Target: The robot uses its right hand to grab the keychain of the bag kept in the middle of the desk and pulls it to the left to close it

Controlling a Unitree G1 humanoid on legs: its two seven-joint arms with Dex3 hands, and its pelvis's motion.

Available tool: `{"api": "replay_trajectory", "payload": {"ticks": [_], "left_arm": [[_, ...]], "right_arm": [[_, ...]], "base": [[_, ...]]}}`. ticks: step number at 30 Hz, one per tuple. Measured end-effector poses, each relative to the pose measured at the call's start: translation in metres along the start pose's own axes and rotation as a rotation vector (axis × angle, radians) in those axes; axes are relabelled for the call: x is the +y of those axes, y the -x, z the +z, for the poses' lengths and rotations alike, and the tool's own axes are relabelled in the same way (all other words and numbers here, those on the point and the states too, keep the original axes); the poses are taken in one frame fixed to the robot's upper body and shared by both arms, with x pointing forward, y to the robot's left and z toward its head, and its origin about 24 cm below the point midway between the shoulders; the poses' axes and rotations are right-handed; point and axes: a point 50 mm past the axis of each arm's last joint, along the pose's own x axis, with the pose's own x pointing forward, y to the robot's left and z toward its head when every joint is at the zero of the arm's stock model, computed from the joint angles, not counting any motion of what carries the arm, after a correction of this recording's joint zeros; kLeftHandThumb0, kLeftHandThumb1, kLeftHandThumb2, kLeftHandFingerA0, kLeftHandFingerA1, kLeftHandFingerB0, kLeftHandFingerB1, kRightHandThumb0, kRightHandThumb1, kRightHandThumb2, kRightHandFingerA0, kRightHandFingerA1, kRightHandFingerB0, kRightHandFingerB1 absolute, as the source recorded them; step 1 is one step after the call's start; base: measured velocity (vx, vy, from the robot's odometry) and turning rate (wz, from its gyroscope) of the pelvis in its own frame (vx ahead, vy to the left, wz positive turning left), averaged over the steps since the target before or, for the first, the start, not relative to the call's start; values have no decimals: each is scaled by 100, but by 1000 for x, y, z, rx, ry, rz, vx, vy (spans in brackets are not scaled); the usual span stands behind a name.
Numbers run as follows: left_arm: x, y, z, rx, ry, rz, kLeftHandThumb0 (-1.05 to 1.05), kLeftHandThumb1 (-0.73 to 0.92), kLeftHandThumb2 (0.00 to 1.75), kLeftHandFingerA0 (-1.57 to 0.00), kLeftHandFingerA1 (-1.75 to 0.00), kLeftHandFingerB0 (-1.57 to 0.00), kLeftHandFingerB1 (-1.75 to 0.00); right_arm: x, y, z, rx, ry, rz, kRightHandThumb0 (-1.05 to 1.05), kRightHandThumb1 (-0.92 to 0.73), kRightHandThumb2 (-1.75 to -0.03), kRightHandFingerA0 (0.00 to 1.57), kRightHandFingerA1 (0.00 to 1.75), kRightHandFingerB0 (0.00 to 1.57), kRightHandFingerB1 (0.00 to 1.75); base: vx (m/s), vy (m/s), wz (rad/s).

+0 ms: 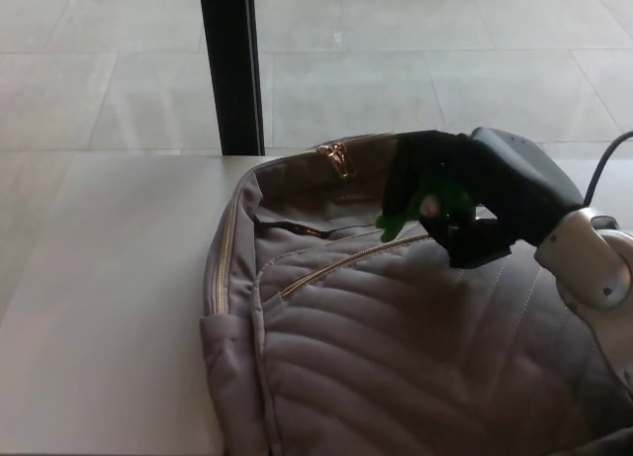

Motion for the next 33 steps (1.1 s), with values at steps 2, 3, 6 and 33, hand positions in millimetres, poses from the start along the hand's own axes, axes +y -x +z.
{"api": "replay_trajectory", "payload": {"ticks": [2, 3, 6, 33], "left_arm": [[0, 0, 0, 0, -3, -1, -101, 81, 76, -76, -121, -45, -107], [0, 0, 0, -1, -5, -2, -101, 81, 76, -76, -121, -45, -107], [1, 1, -1, 1, -9, -3, -104, 81, 75, -74, -122, -43, -106], [-3, 1, -2, 11, -35, -16, -104, 80, 74, -75, -121, -33, -102]], "right_arm": [[5, -1, 2, -1, -12, 7, -14, -53, -120, 92, 169, 82, 154], [7, -2, 3, -1, -18, 12, -14, -53, -120, 92, 169, 82, 154], [16, -4, 7, -2, -37, 28, -14, -54, -117, 87, 175, 75, 161], [108, -64, 107, -97, -167, 226, -24, -71, -73, 77, 150, 75, 86]], "base": [[0, 0, 0], [0, 0, 0], [0, 0, 0], [0, 0, 0]]}}
